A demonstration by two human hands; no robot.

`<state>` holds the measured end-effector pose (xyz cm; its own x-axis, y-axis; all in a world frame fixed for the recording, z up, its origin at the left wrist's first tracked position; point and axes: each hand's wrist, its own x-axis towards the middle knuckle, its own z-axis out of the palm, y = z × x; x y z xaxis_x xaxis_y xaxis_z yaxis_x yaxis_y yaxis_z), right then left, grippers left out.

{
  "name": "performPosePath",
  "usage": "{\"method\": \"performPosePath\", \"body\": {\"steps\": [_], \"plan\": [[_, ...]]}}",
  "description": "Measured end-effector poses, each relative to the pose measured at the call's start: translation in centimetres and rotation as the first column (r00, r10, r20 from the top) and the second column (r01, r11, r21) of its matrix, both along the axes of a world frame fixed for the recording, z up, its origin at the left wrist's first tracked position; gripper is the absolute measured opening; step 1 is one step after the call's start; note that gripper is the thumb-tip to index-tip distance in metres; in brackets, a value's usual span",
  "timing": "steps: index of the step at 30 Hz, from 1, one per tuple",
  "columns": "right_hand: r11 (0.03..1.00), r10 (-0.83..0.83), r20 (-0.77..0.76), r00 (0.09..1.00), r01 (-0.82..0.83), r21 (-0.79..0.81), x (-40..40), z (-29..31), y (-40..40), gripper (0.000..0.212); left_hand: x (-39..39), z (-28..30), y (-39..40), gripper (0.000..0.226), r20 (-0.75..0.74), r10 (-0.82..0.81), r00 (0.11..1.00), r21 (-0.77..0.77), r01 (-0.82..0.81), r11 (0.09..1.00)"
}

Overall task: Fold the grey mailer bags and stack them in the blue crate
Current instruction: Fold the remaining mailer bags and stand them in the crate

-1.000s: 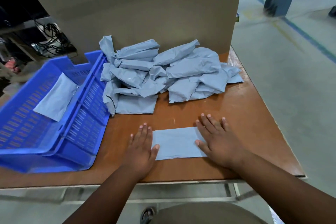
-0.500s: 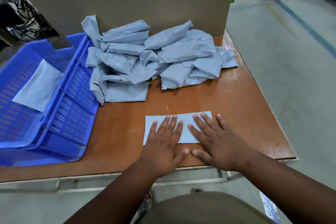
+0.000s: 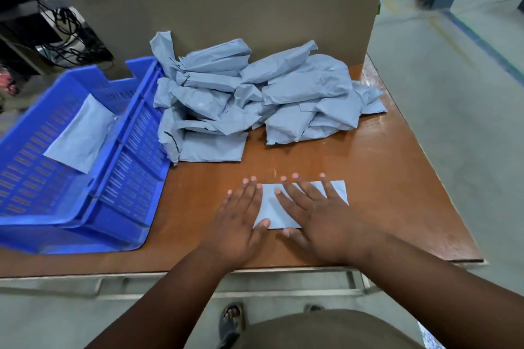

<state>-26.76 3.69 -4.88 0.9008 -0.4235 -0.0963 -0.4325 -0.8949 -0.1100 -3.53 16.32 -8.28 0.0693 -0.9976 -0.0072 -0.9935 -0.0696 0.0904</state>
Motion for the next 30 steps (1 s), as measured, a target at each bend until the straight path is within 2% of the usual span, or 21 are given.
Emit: {"method": "performPosePath", "body": {"steps": [4,11,14,17,21,27,30], "plan": [[0.999,0.033,-0.025,0.999,-0.032,0.025,1.8,-2.5,0.7,0.076,-0.1,-1.2,0.5,0.074,0.024,0.043,0.999,0.035,-0.043,0.998],[0.997,0.034,-0.032,0.999,-0.032,0.067,1.9,-2.5,0.5,0.079,-0.6,-0.6,0.5,0.075,0.031,0.070,0.997,0.075,-0.072,0.995],[0.993,-0.061,0.014,0.998,0.059,0.104,1.9,-1.2,-0.2,0.078,-1.1,0.8,-0.1,0.073,0.024,0.077,0.997,0.075,-0.078,0.994],[0.986,-0.165,0.101,0.981,0.162,0.039,2.2,0.2,-0.9,0.075,-3.3,2.3,-1.6,0.067,0.022,-0.029,0.999,-0.015,0.030,0.999],[0.988,-0.146,0.016,0.989,0.145,0.050,1.9,-1.4,-0.7,0.077,-5.7,1.1,-3.3,0.067,-0.058,-0.108,0.992,0.025,0.110,0.994],[0.975,-0.212,-0.071,0.975,0.216,0.059,-1.9,-1.8,-2.1,0.087,-1.3,-0.7,-0.8,0.069,-0.026,0.013,1.000,0.049,-0.011,0.999],[0.957,-0.286,-0.065,0.956,0.288,0.032,-3.8,-1.9,-3.0,0.090,1.3,-0.6,0.1,0.083,-0.021,0.107,0.994,0.099,-0.104,0.990]]}}
